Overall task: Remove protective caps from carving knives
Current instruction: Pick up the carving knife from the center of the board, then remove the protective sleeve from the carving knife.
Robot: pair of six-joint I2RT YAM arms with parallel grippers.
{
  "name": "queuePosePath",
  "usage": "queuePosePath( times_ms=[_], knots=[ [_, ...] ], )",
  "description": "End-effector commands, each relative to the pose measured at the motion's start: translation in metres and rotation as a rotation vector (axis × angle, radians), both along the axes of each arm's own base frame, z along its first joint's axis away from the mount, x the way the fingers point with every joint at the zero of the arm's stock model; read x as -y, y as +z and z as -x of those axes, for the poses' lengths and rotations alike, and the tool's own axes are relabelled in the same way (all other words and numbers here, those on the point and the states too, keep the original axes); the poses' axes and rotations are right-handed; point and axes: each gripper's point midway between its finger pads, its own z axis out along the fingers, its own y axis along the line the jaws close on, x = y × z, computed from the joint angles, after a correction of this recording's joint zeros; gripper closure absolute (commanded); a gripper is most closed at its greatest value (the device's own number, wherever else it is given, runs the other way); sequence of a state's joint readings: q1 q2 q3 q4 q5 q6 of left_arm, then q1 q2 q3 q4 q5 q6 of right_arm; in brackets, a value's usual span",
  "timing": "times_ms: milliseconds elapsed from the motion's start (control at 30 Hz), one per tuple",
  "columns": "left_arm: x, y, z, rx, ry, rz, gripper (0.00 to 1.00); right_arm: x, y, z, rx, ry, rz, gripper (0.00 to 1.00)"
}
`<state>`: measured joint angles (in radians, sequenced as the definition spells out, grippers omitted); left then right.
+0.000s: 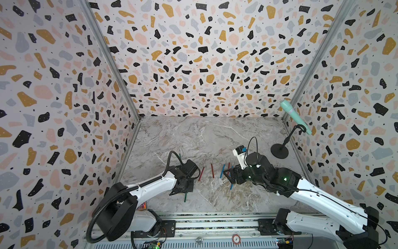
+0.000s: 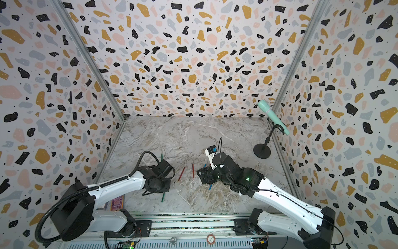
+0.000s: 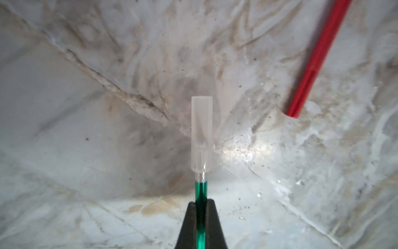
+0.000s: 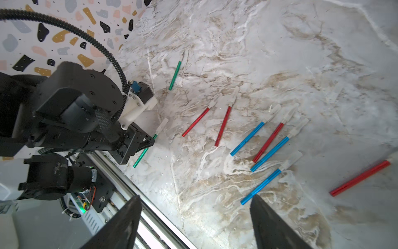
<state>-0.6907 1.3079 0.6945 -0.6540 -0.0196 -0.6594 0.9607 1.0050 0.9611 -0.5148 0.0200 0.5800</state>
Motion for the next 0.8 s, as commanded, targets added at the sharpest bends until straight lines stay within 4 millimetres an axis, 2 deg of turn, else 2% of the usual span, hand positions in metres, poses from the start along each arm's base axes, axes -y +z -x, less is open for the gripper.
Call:
queuePosePath(
  times_ms=[0, 233, 400, 500, 667, 767],
  knots=[
    [0.009, 0.012, 0.005, 0.037, -0.055, 0.081, 1.00, -0.023, 0.007, 0.002, -0.025, 0.044, -0.101, 0.19],
    [0.037, 0.048, -0.009, 0.212, -0.095, 0.279, 1.00, -0.057, -0.009, -0.004, -0.138, 0.099, -0.225, 0.20],
    [0.057, 0.070, -0.012, 0.315, -0.130, 0.390, 1.00, -0.073, -0.026, -0.019, -0.202, 0.088, -0.262, 0.23],
    [0.062, 0.072, -0.012, 0.341, -0.131, 0.423, 1.00, -0.083, -0.037, -0.029, -0.222, 0.081, -0.260, 0.25],
    [0.068, 0.069, -0.010, 0.362, -0.154, 0.422, 1.00, -0.112, -0.058, -0.032, -0.271, 0.142, -0.235, 0.33],
    [0.068, 0.065, -0.008, 0.357, -0.158, 0.413, 1.00, -0.124, -0.062, -0.031, -0.270, 0.163, -0.236, 0.38]
  ],
)
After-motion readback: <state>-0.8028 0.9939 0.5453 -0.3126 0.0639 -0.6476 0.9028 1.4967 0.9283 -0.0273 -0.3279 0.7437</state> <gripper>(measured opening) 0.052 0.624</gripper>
